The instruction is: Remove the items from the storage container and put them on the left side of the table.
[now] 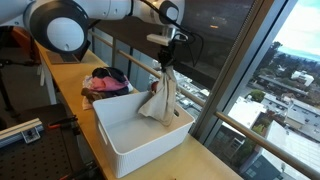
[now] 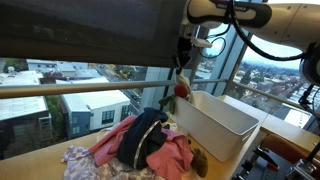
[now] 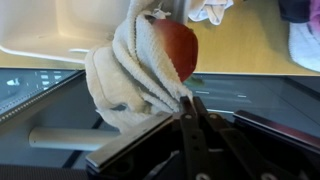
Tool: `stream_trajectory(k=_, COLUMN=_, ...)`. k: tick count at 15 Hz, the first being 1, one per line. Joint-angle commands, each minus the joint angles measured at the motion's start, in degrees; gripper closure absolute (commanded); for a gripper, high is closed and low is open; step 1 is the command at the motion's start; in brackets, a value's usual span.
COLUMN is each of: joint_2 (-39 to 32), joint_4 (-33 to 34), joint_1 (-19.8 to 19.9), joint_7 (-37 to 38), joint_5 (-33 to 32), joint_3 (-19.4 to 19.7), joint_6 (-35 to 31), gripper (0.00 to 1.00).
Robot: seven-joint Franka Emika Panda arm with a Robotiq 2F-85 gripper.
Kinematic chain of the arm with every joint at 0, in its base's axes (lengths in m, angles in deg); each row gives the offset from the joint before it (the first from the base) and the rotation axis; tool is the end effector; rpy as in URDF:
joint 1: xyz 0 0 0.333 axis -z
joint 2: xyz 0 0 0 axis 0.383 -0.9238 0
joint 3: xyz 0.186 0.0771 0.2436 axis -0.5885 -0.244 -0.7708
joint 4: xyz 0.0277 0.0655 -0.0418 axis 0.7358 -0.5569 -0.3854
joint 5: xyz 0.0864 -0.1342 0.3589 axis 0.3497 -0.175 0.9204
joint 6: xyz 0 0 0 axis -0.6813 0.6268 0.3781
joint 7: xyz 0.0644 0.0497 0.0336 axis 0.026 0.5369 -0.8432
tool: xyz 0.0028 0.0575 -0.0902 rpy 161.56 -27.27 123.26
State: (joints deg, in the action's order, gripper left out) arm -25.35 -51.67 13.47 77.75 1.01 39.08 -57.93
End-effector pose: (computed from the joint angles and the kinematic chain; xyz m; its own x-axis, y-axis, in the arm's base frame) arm 0.7839 0.1076 0.3879 0.9930 0.1161 0.0232 0.1133 -0.9885 0.0999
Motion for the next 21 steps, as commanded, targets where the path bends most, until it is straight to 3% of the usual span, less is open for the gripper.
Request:
stream_trajectory(k=1, joint_2=4.9, joint_4=-0.4, joint_1=-3.0, joint_7=-0.9, joint_5=-0.9, joint_3=-0.1, joint_6=2.2, gripper=0.99)
stream_trajectory(k=12, joint_2=13.5, joint_4=-0.8, joint_1=-9.7, joint_7=-0.8, joint_5=-1.3, joint_3=-0.8, joint_6=9.6, gripper=0.99)
stream_trajectory(k=21, joint_2=14.8, joint_4=-0.6, joint_1=-23.3, joint_7=1.3, joint_5=-6.3, joint_3=-0.2, joint_6=10.9, gripper=0.99)
